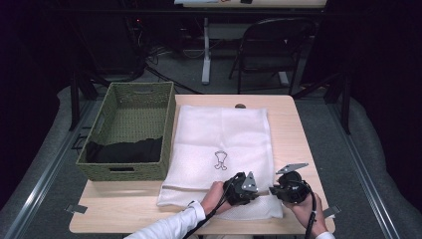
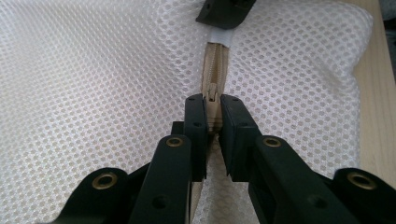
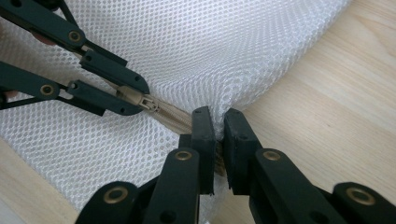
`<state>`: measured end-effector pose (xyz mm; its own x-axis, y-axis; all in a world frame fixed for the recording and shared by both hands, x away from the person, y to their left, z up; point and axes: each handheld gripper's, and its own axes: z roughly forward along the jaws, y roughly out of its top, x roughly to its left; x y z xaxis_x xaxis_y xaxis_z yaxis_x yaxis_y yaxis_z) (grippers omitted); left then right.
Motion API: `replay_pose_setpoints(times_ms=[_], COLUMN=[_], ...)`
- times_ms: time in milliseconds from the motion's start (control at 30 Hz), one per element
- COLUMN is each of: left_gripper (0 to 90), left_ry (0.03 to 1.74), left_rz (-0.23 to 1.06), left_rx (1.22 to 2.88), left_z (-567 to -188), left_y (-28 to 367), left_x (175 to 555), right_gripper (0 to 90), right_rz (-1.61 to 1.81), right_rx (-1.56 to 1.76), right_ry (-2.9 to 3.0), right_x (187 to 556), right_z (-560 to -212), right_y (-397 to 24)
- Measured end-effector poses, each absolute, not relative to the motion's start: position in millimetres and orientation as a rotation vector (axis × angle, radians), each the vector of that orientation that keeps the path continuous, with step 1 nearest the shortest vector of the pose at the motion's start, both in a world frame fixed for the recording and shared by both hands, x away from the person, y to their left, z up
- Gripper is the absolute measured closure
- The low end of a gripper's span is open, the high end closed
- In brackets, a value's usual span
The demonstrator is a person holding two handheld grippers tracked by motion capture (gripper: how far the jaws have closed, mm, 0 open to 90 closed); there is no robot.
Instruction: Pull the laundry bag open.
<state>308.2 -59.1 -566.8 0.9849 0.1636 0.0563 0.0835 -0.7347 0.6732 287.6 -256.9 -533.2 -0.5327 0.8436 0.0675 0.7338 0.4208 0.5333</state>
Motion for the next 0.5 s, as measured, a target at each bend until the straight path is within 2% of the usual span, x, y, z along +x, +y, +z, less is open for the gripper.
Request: replay_pose_setpoints(times_ms=[500], left_gripper=[81.7], left_ry=[0.212], left_rz=[0.155], left_rx=[2.393], left_z=[-567], left_y=[-40], left_x=[309], right_gripper=[84.5], right_rz=[0.742], right_rx=[1.37], right_ry=[2.454], right_x=[287], right_z=[-531], right_y=[-254])
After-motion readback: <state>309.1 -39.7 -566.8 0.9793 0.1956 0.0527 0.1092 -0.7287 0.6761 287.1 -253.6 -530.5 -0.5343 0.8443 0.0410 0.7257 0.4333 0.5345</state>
